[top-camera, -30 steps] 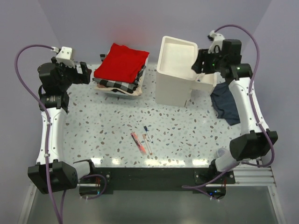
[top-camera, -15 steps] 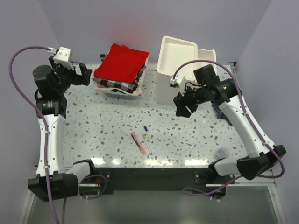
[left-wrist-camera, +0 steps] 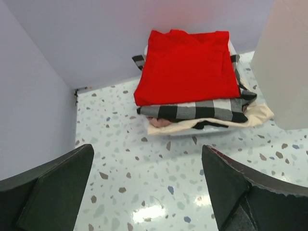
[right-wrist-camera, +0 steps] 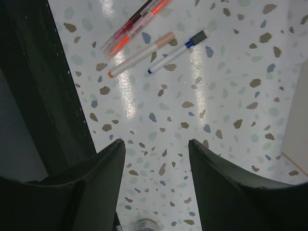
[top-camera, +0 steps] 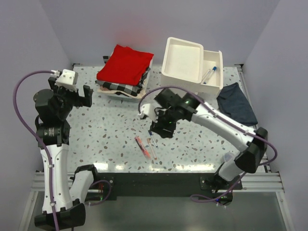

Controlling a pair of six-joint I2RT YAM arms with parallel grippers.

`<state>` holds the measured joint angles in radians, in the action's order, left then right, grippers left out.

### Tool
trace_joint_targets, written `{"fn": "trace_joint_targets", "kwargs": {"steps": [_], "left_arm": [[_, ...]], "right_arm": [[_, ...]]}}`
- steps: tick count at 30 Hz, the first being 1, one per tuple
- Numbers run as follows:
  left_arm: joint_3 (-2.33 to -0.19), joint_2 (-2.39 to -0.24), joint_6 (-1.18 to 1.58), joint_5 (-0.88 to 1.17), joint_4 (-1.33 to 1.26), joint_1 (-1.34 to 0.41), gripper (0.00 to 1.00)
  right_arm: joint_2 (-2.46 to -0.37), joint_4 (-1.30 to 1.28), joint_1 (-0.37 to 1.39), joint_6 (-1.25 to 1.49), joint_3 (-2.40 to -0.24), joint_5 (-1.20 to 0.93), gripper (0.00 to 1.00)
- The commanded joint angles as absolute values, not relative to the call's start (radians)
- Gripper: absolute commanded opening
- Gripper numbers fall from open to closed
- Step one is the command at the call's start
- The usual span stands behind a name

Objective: Sort the stationery into containers
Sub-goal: Pick up the pen from the center of the board.

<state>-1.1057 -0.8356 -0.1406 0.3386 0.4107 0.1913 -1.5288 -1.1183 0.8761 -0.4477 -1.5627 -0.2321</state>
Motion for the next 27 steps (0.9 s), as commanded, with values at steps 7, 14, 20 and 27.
{"fn": "trace_joint_targets", "kwargs": {"steps": [7, 14, 20, 27], "left_arm": [[-1.054, -0.778, -0.147, 0.278, 0.430, 0.206, 1.00], [-1.049, -0.773, -0.158, 0.252, 0.437, 0.204, 1.00], [-1.040, -0.784, -0.166, 0.245, 0.431, 0.204, 1.00], [-1.031, -0.805, -0.166, 0.242, 0.422, 0.206, 1.00]], "right_arm": [[-1.798, -0.971, 1.212, -0.424, -1.555, -0.152, 0.59], [-1.908, -0.870, 1.123, -0.164, -1.612, -0.147, 0.57], [-1.988, -0.850, 1.017, -0.037, -1.652, -0.152, 0.48], [-2.031, -0.839, 1.002, 0.043, -1.615, -0.196, 0.43]]}}
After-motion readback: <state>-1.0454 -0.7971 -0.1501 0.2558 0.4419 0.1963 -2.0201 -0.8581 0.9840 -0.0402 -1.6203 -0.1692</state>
